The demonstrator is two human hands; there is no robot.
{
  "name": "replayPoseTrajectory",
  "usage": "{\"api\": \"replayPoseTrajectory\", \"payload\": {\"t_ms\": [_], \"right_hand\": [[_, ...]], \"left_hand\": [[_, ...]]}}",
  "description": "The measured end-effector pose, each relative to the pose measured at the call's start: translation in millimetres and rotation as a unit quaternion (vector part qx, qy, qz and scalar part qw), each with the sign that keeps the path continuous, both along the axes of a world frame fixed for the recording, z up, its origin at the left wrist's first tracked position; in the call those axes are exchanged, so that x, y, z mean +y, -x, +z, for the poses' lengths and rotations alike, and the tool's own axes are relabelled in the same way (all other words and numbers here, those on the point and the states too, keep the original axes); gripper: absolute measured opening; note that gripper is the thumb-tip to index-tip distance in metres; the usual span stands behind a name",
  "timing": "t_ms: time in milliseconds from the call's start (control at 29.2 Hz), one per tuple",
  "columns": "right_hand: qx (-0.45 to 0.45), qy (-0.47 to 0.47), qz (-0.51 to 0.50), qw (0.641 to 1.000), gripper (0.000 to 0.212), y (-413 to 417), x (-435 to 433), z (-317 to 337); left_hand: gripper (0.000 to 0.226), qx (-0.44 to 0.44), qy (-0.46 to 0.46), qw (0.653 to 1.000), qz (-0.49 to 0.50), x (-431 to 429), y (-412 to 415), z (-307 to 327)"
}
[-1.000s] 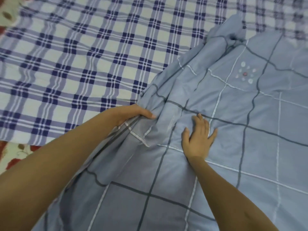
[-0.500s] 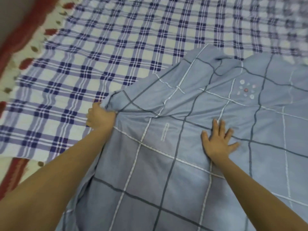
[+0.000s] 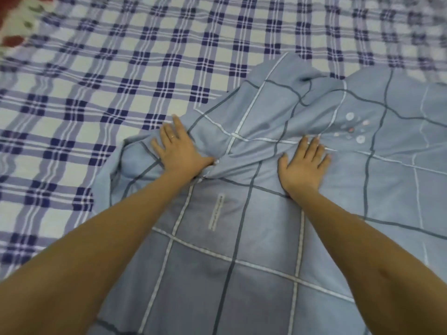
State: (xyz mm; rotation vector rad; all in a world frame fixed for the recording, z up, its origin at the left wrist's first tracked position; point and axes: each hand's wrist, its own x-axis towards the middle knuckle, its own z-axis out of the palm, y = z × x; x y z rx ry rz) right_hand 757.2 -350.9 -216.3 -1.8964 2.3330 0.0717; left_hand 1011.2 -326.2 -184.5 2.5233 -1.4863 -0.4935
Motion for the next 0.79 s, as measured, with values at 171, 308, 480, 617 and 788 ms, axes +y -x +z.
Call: {"api": "replayPoseTrajectory", "payload": {"t_ms": [171, 308, 480, 617, 788], "right_hand": [[-0.024, 0.062, -0.042, 0.997, 0.073, 7, -29, -10], [-0.059, 0.079, -0.051, 0.994, 0.073, 10, -40, -11], [-0.055, 0.099, -0.043, 0.993, 0.071, 12, -48, -7], [-0.054, 0.074, -0.051, 0.994, 0.069, 9, -56, -3], [-0.122, -0.165, -0.170, 0.964, 0.076, 12, -38, -55]], "left_hand": [[0.131, -0.047, -0.025, 0.995, -0.085, -44, 5, 2], [0.090, 0.069, -0.036, 0.992, -0.097, -111, 29, 13], [0.033, 0.185, -0.045, 0.970, -0.149, -149, 66, 41], [0.007, -0.069, 0.260, 0.851, -0.452, -109, 107, 27], [0.041, 0.067, 0.057, 0.890, -0.448, -83, 106, 6]]}}
